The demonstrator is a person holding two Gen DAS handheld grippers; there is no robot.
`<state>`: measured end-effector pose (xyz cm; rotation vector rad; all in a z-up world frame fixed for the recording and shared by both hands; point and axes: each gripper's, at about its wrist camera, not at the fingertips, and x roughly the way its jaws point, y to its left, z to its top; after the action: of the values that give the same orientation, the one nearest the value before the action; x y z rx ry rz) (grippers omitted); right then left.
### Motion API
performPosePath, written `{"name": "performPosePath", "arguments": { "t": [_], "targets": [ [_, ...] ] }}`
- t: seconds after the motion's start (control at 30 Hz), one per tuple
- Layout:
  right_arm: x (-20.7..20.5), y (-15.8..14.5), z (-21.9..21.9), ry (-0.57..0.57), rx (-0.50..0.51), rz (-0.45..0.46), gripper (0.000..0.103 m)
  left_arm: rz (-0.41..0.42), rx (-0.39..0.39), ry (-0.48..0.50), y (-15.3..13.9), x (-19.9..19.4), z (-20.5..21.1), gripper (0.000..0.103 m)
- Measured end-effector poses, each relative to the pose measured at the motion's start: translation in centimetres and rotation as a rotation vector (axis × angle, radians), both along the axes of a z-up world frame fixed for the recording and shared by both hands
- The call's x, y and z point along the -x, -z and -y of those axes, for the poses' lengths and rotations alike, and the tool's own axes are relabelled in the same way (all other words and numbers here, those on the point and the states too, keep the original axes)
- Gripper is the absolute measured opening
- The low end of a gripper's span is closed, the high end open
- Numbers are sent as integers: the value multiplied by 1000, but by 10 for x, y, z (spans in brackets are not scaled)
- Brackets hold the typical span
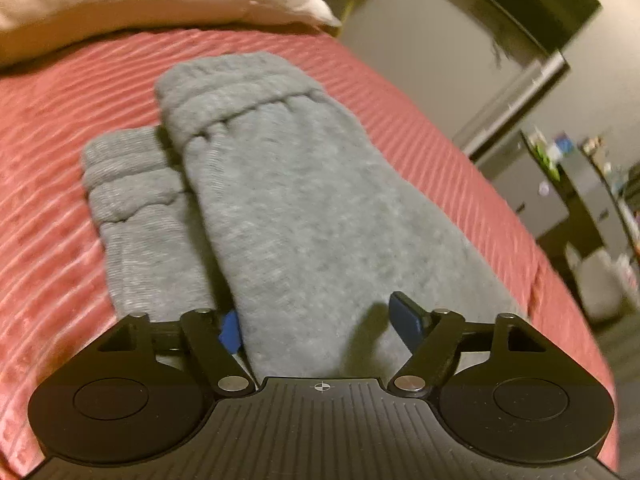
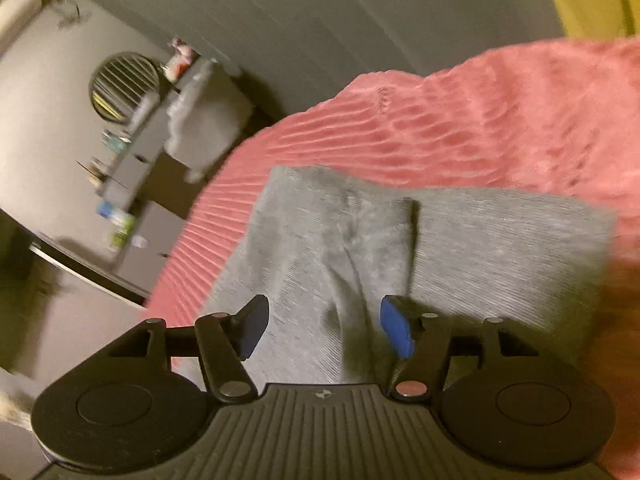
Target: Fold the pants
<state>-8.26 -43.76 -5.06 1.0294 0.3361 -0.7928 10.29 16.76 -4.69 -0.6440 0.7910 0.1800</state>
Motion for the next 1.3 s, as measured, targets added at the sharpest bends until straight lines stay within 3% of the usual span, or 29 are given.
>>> {"name": "performPosePath", "arguments": {
  "t": [0.07, 0.13, 0.17, 0.2, 0.23, 0.3, 0.37, 0.47, 0.5, 0.57, 0.6, 0.8, 0.9, 0.97, 1.03, 1.13, 1.17, 1.23, 1.3],
  "targets": [
    [-6, -10, -12, -18, 85, -146, 74, -5, -38, 28, 1, -4, 4, 80],
    [-15, -11, -21, -81, 151, -256, 70, -7, -52, 37, 3, -5, 6, 80],
    [-18, -8, -25, -91, 166, -294, 47, -2, -48, 32, 3, -4, 5, 79],
    [-20, -5, -27, -94, 177, -309, 19, 2, -43, 26, 2, -3, 4, 71],
    [-21, -3, -27, -92, 168, -319, 9, 6, -39, 18, 1, 0, 3, 66],
    [-13, -2, -25, -51, 127, -267, 6, 7, -29, 10, 1, 1, -1, 44],
    [-3, 1, -20, -22, 82, -195, 9, 10, 2, 7, 2, 2, -9, 33],
    [1, 12, -15, -6, 9, -122, 16, -2, 99, -28, 6, -1, -20, 28],
    [-2, 12, -15, -14, 10, -114, 16, -3, 117, -35, 5, -3, -22, 15],
    [-10, 5, -17, -49, 38, -142, 5, 7, 125, -28, -4, -6, -25, 13],
    [-14, -2, -18, -72, 60, -156, 5, 25, 115, -30, -13, -5, -25, 13],
    [13, -68, -20, -94, 182, 3, 5, 206, 131, -6, -51, 39, -31, 12],
    [35, -79, -23, -74, 260, -12, 5, 168, 107, 11, -37, 58, -35, 13],
    [42, -64, -19, -90, 240, -65, 5, 40, 76, 13, -11, 58, -34, 14],
    [37, -42, -13, -108, 200, -157, 5, -36, 41, 20, 5, 59, -31, 22],
    [27, -11, -7, -118, 122, -341, 7, -12, 12, -8, -2, 68, -29, 38],
    [30, -10, -7, -97, 110, -350, 11, -5, -26, -21, -11, 72, -28, 49],
    [40, -17, -8, -30, 121, -324, 30, 21, -167, -62, -31, 80, -23, 58],
    [46, -32, -13, 69, 209, -397, 46, 53, -333, -75, -48, 85, -12, 68]
  ]
}}
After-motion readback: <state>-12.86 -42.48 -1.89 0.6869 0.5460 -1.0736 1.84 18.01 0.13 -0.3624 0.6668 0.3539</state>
